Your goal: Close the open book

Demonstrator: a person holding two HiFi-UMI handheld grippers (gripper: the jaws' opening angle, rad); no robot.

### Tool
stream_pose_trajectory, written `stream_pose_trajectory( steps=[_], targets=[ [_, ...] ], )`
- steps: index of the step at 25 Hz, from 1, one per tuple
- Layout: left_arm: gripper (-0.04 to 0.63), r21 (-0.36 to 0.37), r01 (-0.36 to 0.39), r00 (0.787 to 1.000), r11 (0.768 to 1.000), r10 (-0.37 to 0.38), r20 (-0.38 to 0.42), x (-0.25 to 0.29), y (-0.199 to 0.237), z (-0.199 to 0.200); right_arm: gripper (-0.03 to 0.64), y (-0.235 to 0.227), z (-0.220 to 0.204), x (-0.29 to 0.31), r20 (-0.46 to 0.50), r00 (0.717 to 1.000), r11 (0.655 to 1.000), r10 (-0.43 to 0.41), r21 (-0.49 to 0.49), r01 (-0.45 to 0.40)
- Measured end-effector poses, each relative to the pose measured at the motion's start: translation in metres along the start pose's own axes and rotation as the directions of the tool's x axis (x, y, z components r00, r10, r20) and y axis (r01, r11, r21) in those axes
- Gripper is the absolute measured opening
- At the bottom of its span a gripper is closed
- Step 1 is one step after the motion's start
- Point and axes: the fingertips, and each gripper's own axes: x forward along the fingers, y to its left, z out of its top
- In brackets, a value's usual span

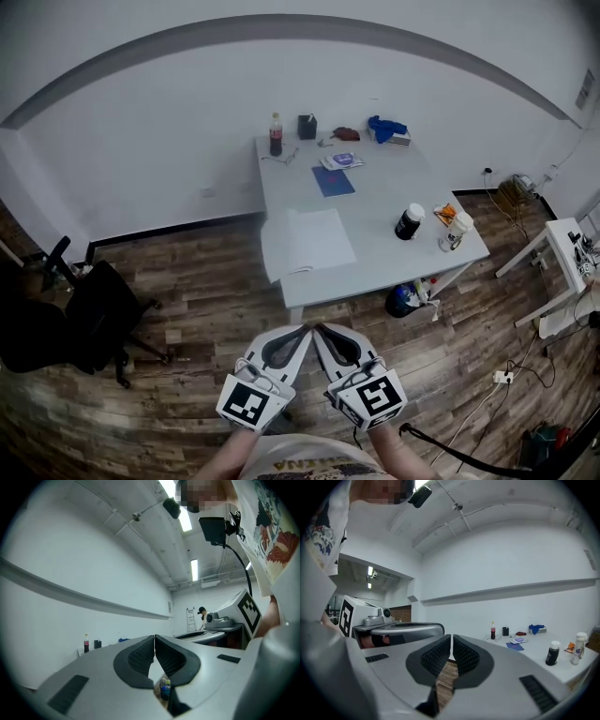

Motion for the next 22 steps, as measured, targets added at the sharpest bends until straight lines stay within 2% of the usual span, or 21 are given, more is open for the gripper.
stream_pose_trajectory(
  steps=[8,16,18,22],
  targets=[
    [0.012,-0.032,0.021,1.0,0.999,-0.022,-0.004,0.013,0.064,-0.009,0.023,-0.01,0.0,0.064,-0.019,1.0,1.0,-0.023,0.013,0.023],
    [0.012,-0.012,0.053,0.999,0.998,-0.053,0.002,0.029,0.113,-0.014,0.023,-0.023,0.002,0.114,-0.019,0.998,0.998,-0.058,-0.006,0.058],
    [0.012,-0.003,0.056,0.998,0.998,-0.056,0.003,0.032,0.12,-0.015,0.023,-0.026,0.0,0.12,-0.025,0.998,0.998,-0.056,-0.005,0.056],
    [0.012,-0.039,0.036,0.999,0.999,-0.036,0.009,0.034,0.138,-0.018,0.023,-0.025,-0.004,0.136,-0.048,0.998,0.999,-0.032,-0.026,0.031]
  ],
)
